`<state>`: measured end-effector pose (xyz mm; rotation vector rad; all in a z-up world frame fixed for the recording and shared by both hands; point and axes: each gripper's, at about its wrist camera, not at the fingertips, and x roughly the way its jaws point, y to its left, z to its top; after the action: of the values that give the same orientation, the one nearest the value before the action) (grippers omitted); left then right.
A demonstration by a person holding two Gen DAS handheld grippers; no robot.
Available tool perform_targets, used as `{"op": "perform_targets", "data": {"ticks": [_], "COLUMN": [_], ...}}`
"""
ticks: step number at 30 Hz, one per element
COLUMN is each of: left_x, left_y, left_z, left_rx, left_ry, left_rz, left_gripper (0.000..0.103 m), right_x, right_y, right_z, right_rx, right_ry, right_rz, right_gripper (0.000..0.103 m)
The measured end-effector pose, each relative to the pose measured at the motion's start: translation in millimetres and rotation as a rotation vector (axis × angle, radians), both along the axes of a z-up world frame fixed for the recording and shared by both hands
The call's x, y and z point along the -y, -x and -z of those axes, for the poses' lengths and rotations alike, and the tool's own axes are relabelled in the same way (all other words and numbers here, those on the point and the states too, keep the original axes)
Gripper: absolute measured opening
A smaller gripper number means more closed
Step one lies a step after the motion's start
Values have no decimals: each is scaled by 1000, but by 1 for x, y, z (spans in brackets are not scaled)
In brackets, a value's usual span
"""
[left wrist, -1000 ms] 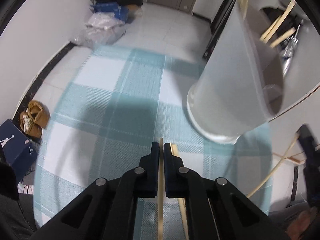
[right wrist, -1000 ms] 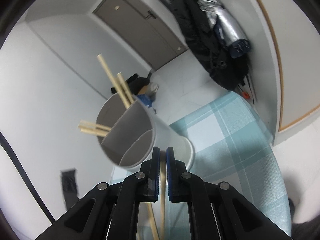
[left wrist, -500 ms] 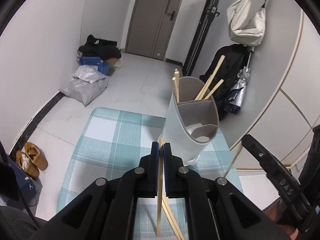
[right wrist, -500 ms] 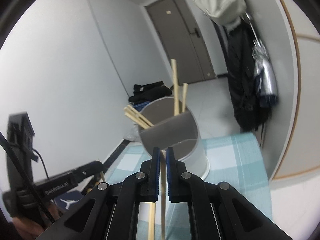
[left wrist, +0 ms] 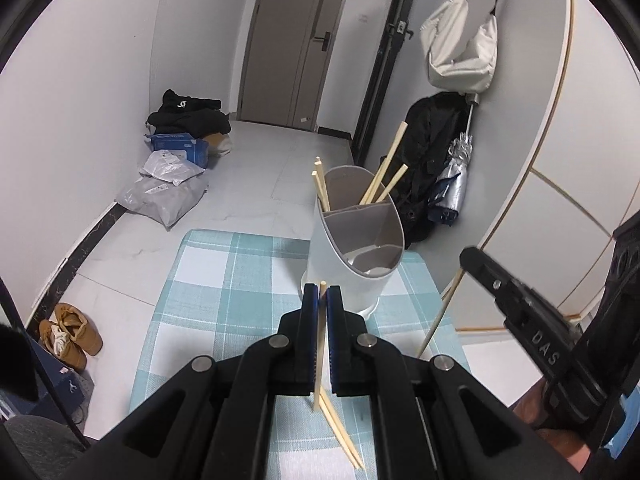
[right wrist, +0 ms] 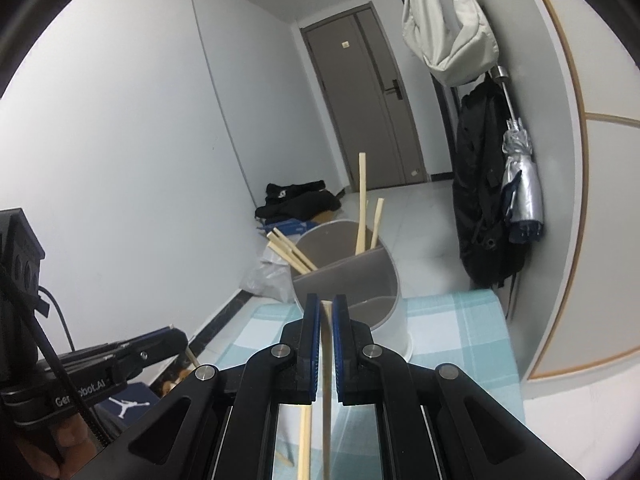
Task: Organize utensils
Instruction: 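Carry both chopsticks above the white holder and lower them into it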
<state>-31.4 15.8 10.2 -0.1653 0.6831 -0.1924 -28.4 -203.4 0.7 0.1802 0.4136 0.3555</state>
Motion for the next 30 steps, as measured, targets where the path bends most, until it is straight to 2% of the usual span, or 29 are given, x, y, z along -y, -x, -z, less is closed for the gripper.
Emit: {"op": "perform_targets", "data": {"ticks": [14,22,30], "left_x": [12,21,21], "left_y": [2,-8,-39], "left_z": [-21,-61,-110], "left_rx": [4,47,85], "left_ry": [-34,-22,28], "left_rz": [69,136,168], "left_gripper": [1,1,1], "right_x": [18,28,28], "right_y": [0,-19,-55], "right_z": [-23,-56,-101], "right_rx": [38,83,128], "right_ry": [-25,-57,-74], "right_rz": [20,24,19], "right_gripper": [5,5,5]}}
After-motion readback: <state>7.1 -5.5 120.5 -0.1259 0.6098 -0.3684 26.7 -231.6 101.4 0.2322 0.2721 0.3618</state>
